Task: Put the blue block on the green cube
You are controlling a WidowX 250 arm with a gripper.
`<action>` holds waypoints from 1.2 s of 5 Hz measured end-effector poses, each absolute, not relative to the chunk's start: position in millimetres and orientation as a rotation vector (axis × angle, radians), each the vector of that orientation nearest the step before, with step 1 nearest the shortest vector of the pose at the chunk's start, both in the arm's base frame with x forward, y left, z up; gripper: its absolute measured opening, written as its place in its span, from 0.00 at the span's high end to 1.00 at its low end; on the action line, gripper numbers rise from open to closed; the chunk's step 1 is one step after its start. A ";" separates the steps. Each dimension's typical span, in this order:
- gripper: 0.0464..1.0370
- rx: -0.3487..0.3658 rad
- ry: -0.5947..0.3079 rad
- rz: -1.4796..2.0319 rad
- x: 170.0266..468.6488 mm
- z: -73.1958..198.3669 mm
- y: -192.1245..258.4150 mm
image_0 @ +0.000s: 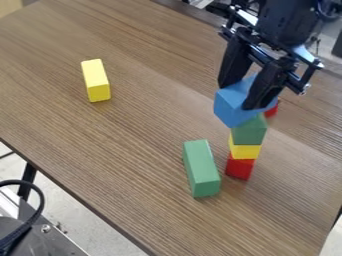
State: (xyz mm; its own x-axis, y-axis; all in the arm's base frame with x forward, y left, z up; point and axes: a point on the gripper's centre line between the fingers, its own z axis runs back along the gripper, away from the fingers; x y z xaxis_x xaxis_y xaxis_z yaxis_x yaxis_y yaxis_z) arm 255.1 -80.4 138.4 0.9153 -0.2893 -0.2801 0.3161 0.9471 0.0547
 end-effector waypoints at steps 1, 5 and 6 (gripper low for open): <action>0.52 0.105 0.282 -0.317 252.7 133.2 -83.9; 0.04 0.023 0.310 -0.207 256.4 130.0 -78.6; 0.04 -0.020 0.263 -0.179 264.2 145.6 -76.0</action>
